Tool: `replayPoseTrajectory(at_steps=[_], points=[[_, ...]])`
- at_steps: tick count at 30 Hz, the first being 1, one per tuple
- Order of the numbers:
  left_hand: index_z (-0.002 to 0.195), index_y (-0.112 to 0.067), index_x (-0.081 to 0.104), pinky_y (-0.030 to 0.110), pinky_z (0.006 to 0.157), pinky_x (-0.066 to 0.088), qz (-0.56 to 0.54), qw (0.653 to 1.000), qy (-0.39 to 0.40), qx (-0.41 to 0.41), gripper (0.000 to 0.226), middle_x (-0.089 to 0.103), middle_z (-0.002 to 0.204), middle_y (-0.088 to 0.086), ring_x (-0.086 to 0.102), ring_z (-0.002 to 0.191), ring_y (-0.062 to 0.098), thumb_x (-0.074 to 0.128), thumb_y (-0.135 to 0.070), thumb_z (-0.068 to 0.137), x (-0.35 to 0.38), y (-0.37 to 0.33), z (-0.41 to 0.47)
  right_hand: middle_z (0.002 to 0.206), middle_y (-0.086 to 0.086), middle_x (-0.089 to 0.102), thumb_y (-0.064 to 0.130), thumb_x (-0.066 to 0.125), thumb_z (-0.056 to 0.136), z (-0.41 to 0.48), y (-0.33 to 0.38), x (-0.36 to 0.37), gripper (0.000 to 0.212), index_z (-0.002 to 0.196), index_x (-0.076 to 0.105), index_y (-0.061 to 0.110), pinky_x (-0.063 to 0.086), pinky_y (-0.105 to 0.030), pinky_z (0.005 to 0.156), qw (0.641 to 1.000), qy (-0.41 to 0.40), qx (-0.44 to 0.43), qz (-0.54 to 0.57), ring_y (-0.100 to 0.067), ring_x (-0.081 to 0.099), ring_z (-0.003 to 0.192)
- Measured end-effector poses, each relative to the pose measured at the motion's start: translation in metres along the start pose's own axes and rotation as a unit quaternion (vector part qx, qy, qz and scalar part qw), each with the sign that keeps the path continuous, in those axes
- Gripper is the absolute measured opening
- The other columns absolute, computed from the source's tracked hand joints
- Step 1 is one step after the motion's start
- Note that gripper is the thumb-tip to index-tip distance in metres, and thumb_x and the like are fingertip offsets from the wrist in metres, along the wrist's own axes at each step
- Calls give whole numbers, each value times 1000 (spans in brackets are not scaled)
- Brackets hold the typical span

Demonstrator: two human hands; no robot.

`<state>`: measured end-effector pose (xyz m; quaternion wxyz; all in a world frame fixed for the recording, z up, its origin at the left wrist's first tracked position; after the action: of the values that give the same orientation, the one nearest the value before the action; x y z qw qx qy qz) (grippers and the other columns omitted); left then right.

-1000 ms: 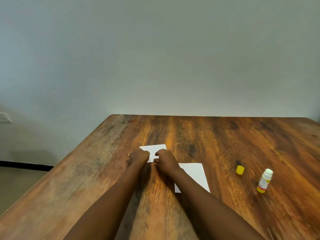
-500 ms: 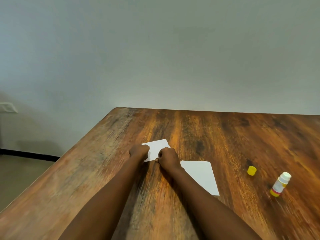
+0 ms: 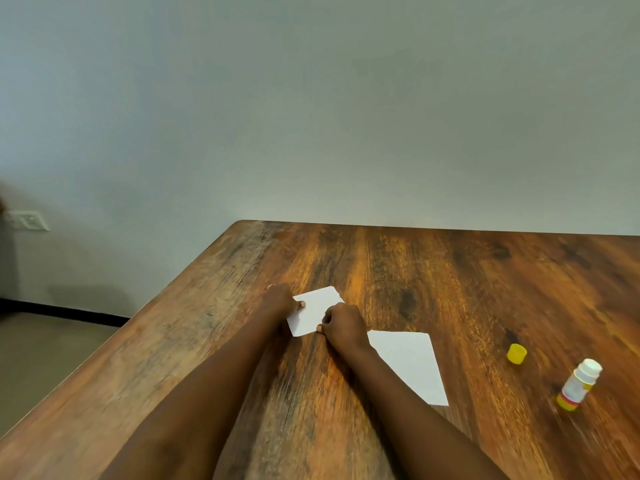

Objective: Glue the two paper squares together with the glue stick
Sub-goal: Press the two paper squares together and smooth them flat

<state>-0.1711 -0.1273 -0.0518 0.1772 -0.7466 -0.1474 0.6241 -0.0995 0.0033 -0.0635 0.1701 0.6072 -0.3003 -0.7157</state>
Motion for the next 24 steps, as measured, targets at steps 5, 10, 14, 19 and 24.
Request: replayPoseTrajectory(at_steps=[5,10,14,19,24], points=[[117,-1,56,20,62,35,38,999,23,12,52,64,114,12,51,84,15,64,-40,84,5,-5,11,105,-10,73,17,70,82,4,-1,1,26,106,71,6,47,-25,80,1000,-1,8,-2,-20,67,93],[130,-7,48,26,87,40,0,999,44,18,53,54,131,10,52,113,23,66,-24,84,7,-8,15,106,-10,72,18,71,82,5,-2,2,26,105,71,7,48,-26,82,1000,3,11,7,-20,67,93],[130,-6,49,29,97,42,-50,998,35,22,43,53,134,12,51,120,26,58,-15,89,-6,-14,8,108,-10,71,16,69,83,3,-3,1,24,104,70,5,50,-28,85,999,22,1,26,-21,66,96],[121,-1,57,26,69,48,-144,989,0,32,34,60,119,17,59,105,30,53,-19,93,-37,-25,-9,121,-9,66,13,64,87,-16,-12,-27,23,108,67,5,47,-24,89,980,-119,39,154,-21,61,110],[93,-3,63,20,54,46,-337,941,2,-17,14,61,88,9,57,67,18,61,-16,89,-55,-33,-36,115,-13,68,17,64,87,-31,-28,-51,29,113,64,3,53,-23,73,911,-159,157,347,-26,66,97]])
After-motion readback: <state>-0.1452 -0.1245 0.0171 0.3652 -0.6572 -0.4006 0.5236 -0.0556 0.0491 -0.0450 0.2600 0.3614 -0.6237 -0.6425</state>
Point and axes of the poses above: each hand's wrist, its own z-axis towards the middle knuckle, its own x-axis out of the palm, y = z × x, the point moved 7 cm from there along z, towards the middle knuckle
